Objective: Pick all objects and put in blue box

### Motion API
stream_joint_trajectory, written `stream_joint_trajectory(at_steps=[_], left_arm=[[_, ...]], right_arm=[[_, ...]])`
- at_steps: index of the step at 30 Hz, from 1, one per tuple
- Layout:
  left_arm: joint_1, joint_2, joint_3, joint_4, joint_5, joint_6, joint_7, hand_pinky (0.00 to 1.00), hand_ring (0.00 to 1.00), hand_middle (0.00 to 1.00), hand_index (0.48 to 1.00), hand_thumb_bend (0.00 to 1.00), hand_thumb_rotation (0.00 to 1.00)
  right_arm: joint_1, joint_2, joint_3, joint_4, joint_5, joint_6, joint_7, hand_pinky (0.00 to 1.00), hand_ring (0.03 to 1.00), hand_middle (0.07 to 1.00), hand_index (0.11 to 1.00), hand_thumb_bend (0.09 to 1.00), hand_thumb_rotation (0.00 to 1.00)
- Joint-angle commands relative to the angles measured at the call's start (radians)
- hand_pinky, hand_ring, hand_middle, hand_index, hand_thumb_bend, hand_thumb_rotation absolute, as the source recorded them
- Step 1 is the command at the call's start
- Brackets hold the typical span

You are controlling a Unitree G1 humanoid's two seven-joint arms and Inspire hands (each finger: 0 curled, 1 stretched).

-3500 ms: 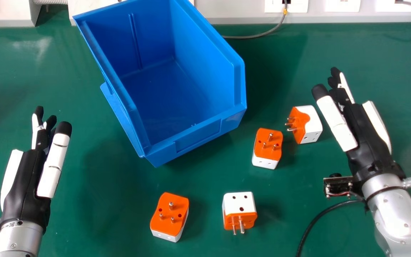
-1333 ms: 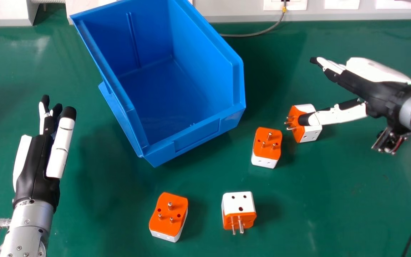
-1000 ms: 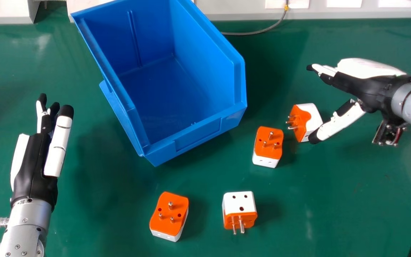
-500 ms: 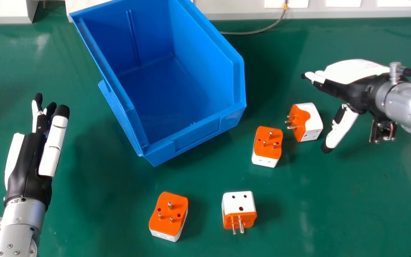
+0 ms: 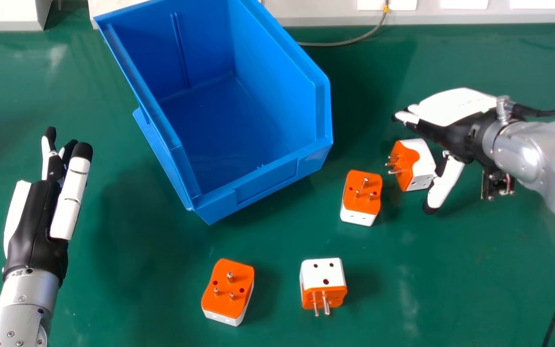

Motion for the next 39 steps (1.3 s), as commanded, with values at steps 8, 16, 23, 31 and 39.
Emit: stream_joint_trajectory(at_steps=[8, 16, 23, 31, 39], left_arm=[[0.041, 0.008, 0.019, -0.106, -0.019, 0.034, -0.010, 0.91, 0.96, 0.97, 0.955, 0.55, 0.98], [0.058, 0.010, 0.026, -0.135, -0.020, 0.051, -0.017, 0.91, 0.96, 0.97, 0.954, 0.54, 0.98], [0.069, 0.014, 0.030, -0.150, -0.021, 0.053, -0.024, 0.91, 0.95, 0.97, 0.954, 0.54, 0.98], [0.092, 0.023, 0.033, -0.182, -0.015, 0.064, -0.027, 0.90, 0.95, 0.97, 0.952, 0.53, 0.98], [0.112, 0.029, 0.039, -0.205, -0.013, 0.071, -0.034, 0.90, 0.95, 0.97, 0.950, 0.54, 0.98]], right_arm=[[-0.038, 0.032, -0.006, 0.032, 0.017, 0.035, -0.011, 0.98, 1.000, 1.000, 0.953, 0.748, 0.29], [-0.040, 0.046, 0.007, 0.047, 0.003, 0.058, -0.012, 0.98, 1.000, 1.000, 0.951, 0.727, 0.26], [-0.033, 0.044, -0.002, 0.047, 0.018, 0.056, -0.022, 0.98, 0.998, 1.000, 0.943, 0.729, 0.26], [-0.036, 0.042, 0.022, 0.051, -0.003, 0.044, -0.039, 0.97, 0.988, 0.992, 0.927, 0.720, 0.24], [-0.038, 0.044, 0.042, 0.057, -0.010, 0.040, -0.071, 0.95, 0.981, 0.981, 0.915, 0.707, 0.20]])
